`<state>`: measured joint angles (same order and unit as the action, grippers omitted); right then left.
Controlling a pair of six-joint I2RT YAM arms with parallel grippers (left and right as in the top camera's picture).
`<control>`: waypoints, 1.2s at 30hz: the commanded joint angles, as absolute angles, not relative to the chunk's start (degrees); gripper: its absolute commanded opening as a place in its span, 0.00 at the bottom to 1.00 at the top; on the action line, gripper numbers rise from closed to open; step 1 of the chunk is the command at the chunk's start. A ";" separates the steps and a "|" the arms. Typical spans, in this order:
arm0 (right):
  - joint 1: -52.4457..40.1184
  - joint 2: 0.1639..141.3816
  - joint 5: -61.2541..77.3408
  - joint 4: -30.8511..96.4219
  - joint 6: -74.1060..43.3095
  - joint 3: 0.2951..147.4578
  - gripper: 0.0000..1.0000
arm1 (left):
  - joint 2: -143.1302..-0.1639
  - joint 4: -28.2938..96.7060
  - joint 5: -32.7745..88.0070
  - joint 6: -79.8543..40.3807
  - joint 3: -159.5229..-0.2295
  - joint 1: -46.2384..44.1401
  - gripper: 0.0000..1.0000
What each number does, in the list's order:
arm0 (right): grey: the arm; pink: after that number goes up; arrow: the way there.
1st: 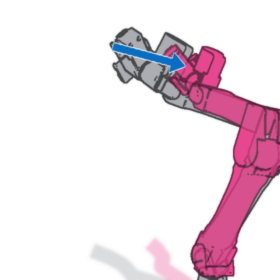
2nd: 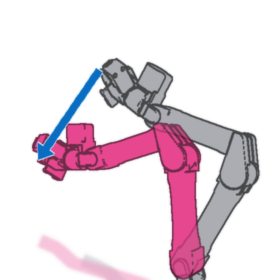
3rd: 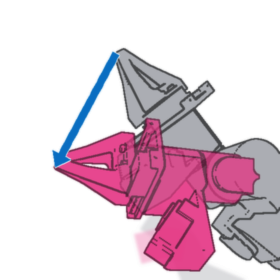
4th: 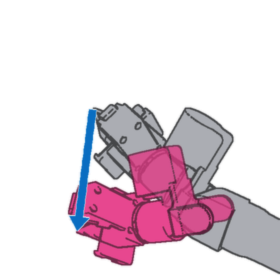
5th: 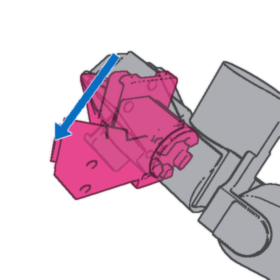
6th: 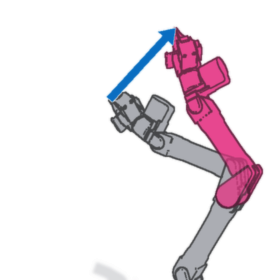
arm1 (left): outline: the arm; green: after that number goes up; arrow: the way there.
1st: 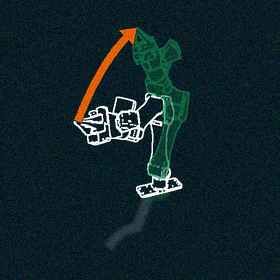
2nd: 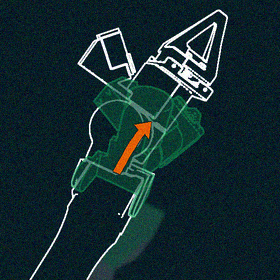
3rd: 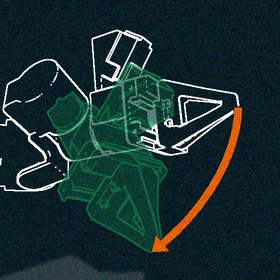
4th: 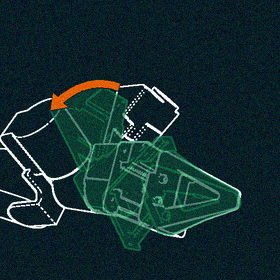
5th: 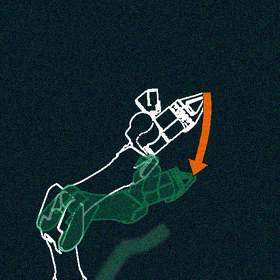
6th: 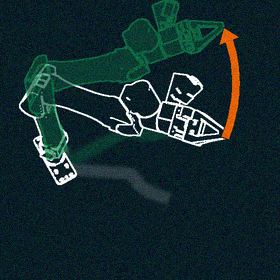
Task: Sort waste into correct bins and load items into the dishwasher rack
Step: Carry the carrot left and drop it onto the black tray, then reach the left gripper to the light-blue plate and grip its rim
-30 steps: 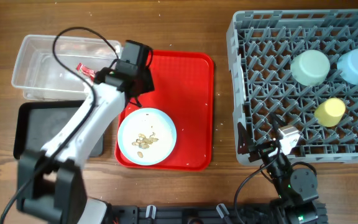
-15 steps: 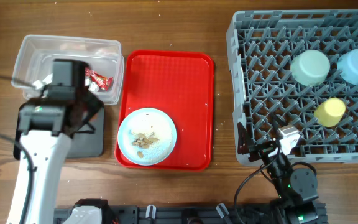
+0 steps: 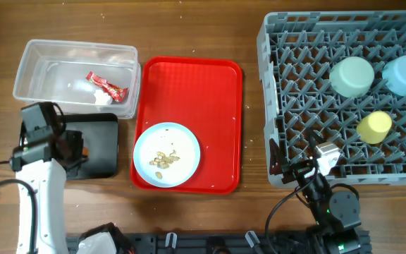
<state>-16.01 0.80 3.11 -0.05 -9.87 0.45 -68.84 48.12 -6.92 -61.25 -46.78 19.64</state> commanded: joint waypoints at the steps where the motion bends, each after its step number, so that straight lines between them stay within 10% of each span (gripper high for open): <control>1: -15.88 0.71 2.37 -0.21 -10.57 0.30 1.00 | -70.89 44.95 -6.46 -63.75 -42.68 20.03 0.04; 5: -15.88 0.71 2.37 -0.19 -10.55 0.30 1.00 | -77.17 39.35 -6.37 -64.99 -39.20 20.05 0.06; 8: -15.88 0.71 2.37 -0.21 -10.55 0.30 1.00 | -77.47 39.40 -5.39 -64.73 -39.20 20.05 0.25; 10: -15.88 0.71 2.37 -0.19 -10.55 0.30 1.00 | -77.36 39.33 -3.38 -63.94 -39.20 20.05 0.75; 13: -15.88 0.71 2.37 -0.21 -10.55 0.30 1.00 | -76.16 38.30 -0.97 -60.55 -39.51 20.05 0.99; 23: -15.88 0.71 2.37 -0.21 -10.55 0.30 1.00 | -54.24 43.79 9.74 -49.36 -42.83 17.28 0.91; 36: -15.88 0.71 2.37 -0.21 -10.55 0.30 1.00 | -65.47 44.05 6.63 -25.41 -46.30 -19.81 0.89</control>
<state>-16.01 0.80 3.11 -0.03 -9.87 0.45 -61.36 43.86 9.65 -31.55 -45.21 -16.80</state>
